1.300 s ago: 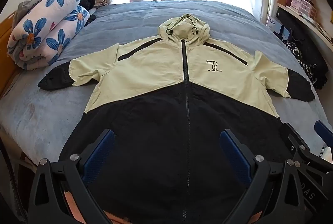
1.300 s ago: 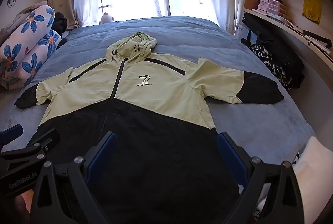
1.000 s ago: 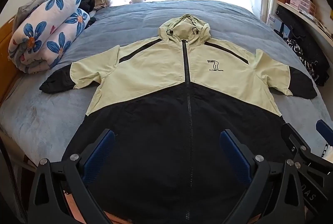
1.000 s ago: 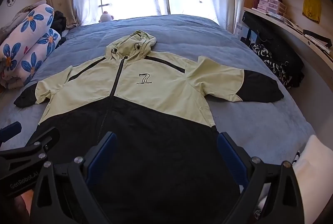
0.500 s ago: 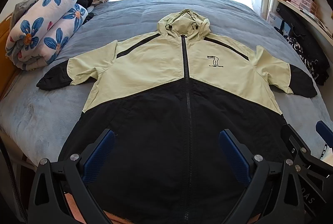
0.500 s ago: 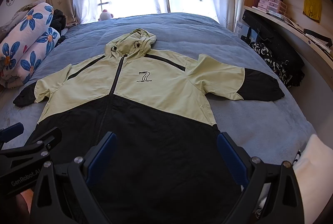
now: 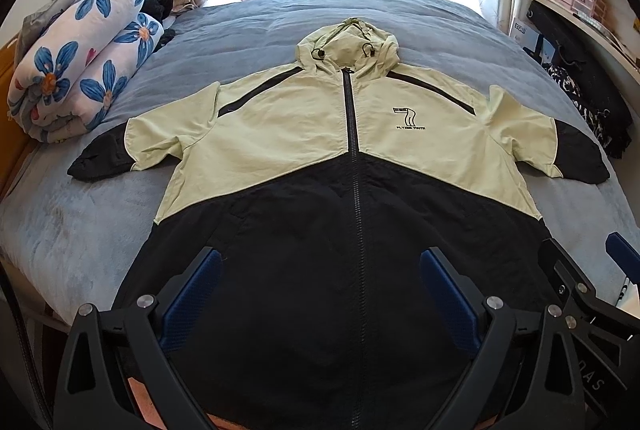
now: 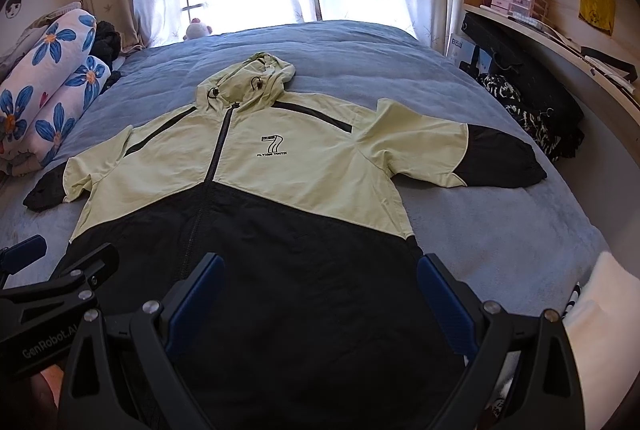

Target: Fold large clothes

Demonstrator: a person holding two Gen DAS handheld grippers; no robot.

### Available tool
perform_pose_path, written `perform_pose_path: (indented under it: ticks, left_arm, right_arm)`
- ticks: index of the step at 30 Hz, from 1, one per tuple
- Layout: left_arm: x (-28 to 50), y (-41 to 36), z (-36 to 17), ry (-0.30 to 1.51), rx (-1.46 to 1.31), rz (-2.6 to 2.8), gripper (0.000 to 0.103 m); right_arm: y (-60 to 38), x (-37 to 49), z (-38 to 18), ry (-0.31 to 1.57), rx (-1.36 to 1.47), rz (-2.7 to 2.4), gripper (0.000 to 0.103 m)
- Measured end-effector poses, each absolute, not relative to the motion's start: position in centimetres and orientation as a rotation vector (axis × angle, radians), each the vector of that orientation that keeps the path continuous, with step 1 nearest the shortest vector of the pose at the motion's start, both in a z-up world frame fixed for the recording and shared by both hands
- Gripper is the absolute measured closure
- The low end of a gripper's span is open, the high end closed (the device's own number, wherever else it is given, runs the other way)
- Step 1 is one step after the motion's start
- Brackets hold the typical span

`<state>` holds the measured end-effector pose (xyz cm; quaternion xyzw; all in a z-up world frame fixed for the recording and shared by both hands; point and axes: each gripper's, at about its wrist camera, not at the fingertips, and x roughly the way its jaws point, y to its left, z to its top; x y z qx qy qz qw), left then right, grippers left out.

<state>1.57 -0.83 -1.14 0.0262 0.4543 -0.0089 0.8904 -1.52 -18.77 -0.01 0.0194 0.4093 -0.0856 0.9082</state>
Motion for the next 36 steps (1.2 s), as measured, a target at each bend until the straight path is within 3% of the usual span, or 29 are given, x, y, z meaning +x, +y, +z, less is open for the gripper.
perform_pose_path:
  ticks: [36]
  left_arm:
    - [1.25,-0.79,-1.82,0.953,0.054,-0.014,0.005]
  right_arm:
    - [-18.88,-1.55,-0.13,0.849,0.035,-0.181,0.005]
